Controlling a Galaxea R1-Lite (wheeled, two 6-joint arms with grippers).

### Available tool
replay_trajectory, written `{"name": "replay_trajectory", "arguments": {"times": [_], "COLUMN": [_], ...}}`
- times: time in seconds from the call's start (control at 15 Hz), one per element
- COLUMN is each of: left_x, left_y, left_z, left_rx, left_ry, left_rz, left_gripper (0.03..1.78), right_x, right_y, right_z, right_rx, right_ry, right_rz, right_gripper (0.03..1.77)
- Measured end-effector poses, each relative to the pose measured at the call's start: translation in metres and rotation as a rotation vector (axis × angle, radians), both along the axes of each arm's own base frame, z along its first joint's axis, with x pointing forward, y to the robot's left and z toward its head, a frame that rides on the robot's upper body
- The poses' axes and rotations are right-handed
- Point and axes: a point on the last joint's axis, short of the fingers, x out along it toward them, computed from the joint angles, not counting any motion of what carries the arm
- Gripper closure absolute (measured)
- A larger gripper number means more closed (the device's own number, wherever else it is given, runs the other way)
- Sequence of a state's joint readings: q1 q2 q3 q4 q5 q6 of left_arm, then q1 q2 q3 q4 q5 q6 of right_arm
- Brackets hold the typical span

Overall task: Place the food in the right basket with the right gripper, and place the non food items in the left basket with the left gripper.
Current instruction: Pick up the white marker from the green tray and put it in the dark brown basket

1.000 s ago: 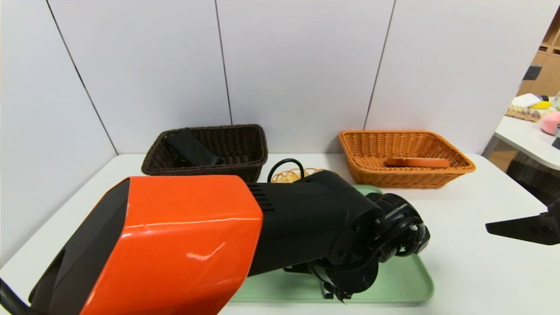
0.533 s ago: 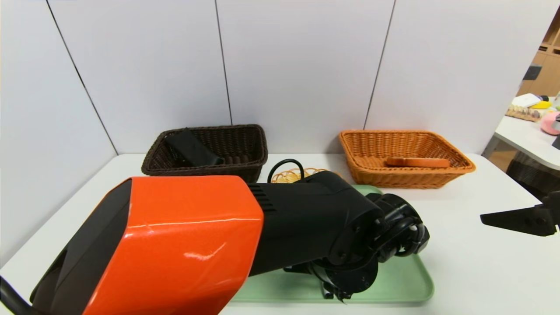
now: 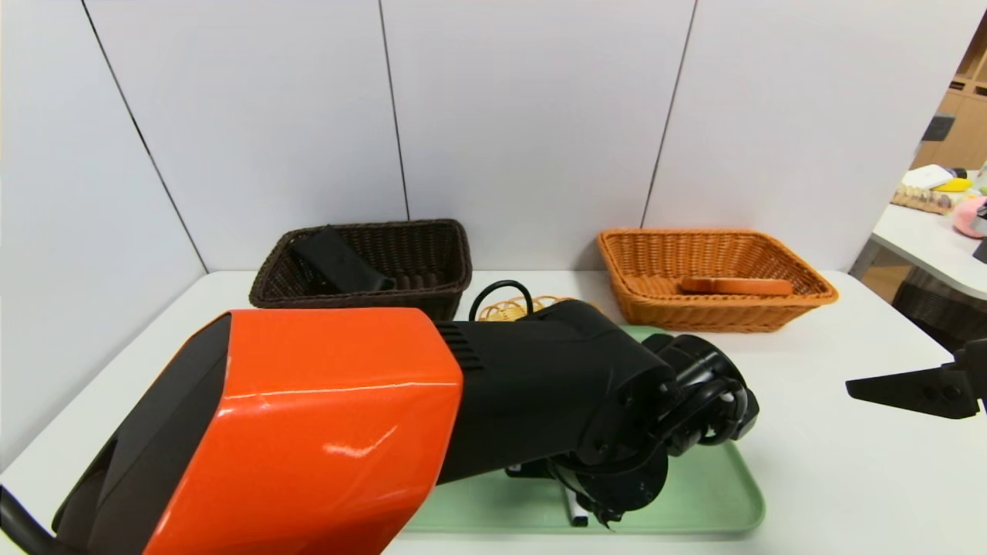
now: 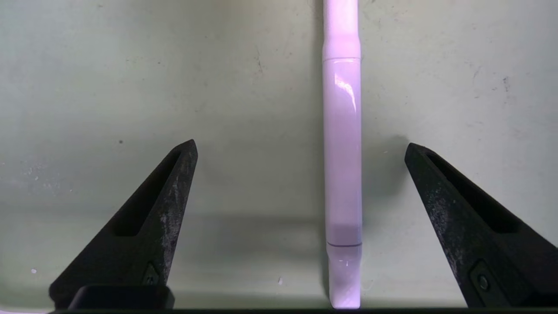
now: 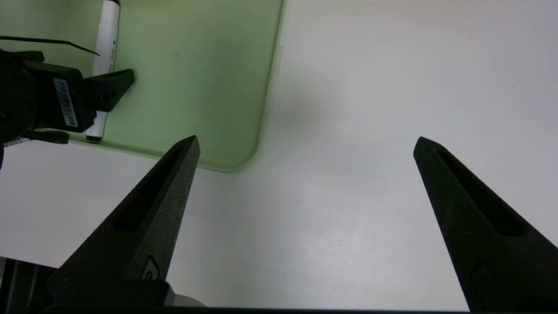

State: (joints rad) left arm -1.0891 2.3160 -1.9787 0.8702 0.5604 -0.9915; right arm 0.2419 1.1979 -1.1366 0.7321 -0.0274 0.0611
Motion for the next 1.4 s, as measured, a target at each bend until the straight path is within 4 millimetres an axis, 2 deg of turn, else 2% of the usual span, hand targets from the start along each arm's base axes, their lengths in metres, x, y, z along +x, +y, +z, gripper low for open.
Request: {"name": "replay_trajectory", "arguments": {"times": [1.27, 1.4], "left_x": [0.0059, 0.006], "left_y": [0.0013, 0.001], "left_z": [-0.0048, -0.0052], "left_rx": [0.004, 0.004], "left_ry": [0.004, 0.003], "left_rz": [0.02, 0.019], "left_gripper": [0.12, 0.46], "right_x": [0.0063, 0.0064], "right_y": [0.0015, 0.0015], "right_z": [-0.0014, -0.0014], "right_rx": [-0.006, -0.007], "right_ry": [0.008, 0.008], "right_rz": [0.001, 0.0], "right_gripper": [0.1, 0.1]}}
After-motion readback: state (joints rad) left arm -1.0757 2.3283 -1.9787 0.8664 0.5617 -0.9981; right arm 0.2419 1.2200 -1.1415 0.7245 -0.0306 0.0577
